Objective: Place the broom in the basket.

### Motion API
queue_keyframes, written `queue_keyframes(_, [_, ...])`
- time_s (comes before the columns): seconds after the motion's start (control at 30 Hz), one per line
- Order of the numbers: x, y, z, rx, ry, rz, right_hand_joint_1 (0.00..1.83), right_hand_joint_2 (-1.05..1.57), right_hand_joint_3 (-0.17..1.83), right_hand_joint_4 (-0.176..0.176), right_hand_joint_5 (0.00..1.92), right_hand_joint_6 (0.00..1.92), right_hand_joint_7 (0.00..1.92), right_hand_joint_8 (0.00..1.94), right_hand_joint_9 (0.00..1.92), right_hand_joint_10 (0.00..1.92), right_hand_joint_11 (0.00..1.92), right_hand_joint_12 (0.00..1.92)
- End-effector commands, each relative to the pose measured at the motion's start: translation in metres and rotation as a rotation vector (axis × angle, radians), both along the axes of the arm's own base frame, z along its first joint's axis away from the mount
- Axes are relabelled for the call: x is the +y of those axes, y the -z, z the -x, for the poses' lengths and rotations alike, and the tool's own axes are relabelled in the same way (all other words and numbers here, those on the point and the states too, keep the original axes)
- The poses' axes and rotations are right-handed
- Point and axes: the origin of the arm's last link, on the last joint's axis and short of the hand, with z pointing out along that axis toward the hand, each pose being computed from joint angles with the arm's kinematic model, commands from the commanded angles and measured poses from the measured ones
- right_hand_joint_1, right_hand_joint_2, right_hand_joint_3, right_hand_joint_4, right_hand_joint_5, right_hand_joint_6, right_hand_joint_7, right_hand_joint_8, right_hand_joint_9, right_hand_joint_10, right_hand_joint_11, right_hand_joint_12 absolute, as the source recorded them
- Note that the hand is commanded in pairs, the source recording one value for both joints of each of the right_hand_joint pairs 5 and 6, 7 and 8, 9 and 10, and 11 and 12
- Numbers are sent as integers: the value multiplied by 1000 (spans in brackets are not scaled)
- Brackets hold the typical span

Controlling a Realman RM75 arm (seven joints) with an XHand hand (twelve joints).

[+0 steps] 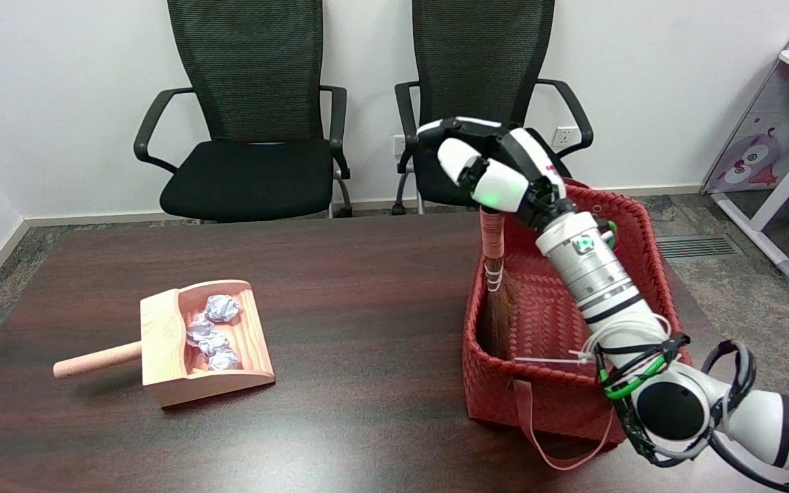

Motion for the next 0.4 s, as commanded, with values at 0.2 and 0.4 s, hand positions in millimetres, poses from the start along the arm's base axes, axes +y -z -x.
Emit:
queue_keyframes(0.2, [33, -60, -65, -80, -280, 210, 688, 884, 950, -176, 534, 534, 534, 534, 460, 460, 629, 629])
queue_keyframes(0.4, [32, -75, -86, -32, -326, 221, 703, 904, 923, -176, 580, 580, 580, 580, 479, 479, 680, 680])
